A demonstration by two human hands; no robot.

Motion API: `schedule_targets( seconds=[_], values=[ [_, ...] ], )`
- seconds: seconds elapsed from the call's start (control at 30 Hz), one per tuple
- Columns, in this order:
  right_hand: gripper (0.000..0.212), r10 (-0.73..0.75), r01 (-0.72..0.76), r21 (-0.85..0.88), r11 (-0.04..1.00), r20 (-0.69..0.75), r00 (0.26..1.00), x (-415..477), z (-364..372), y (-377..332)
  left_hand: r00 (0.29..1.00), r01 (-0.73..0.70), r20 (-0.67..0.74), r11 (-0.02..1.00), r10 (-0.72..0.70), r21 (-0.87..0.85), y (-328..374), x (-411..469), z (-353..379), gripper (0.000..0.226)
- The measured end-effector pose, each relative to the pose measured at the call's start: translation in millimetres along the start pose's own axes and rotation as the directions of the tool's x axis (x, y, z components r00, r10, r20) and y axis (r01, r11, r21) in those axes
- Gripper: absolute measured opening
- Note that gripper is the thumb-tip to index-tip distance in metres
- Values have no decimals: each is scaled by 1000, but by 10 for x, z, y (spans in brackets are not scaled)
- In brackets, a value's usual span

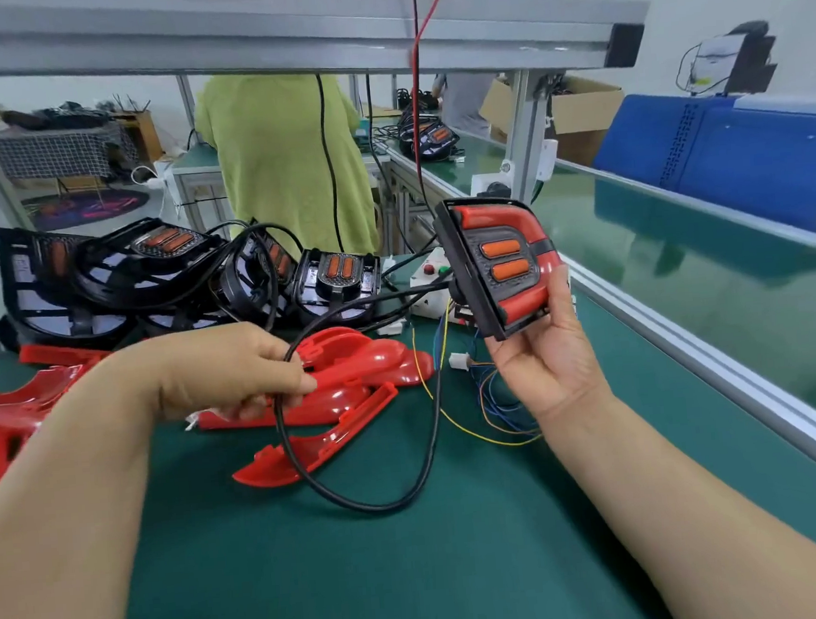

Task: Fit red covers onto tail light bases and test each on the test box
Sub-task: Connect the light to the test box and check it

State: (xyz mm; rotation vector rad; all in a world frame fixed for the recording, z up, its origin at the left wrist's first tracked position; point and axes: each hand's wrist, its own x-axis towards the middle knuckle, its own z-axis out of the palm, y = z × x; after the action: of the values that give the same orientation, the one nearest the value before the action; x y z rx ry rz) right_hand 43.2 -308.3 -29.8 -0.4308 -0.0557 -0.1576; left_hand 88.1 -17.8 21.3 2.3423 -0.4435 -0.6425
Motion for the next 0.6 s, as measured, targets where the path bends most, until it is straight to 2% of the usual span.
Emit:
schedule_targets(
  seconds=[0.07,0.13,0.23,0.3,0.4,0.47,0.53,0.6],
  values=[
    [45,17,-17,0,1000,20,1000,-24,26,-18,995,-84,-74,966,68,-246,-48,37,-3,21],
    [50,55,-55,-15,998,36,998,-50,46,-32,973,-171,-218,869,75,-465,-49,89,-21,27],
    [61,167,-159,-84,984,93,982,-83,78,-9,900,-332,-433,715,45,-615,24,196,26,22],
    [58,261,-244,-127,962,145,954,-106,95,29,849,-438,-528,595,26,-674,99,258,119,20],
    [53,417,-383,-178,906,232,879,-161,94,115,835,-511,-550,401,20,-761,233,311,294,19],
    [53,501,-433,-279,857,262,825,-200,101,197,848,-506,-530,316,11,-803,329,348,390,23],
    [62,558,-447,-382,809,259,788,-224,98,266,861,-484,-508,329,13,-811,409,376,432,29],
    [70,575,-448,-414,792,260,776,-225,100,293,872,-461,-489,354,11,-814,432,388,442,33]
  ],
)
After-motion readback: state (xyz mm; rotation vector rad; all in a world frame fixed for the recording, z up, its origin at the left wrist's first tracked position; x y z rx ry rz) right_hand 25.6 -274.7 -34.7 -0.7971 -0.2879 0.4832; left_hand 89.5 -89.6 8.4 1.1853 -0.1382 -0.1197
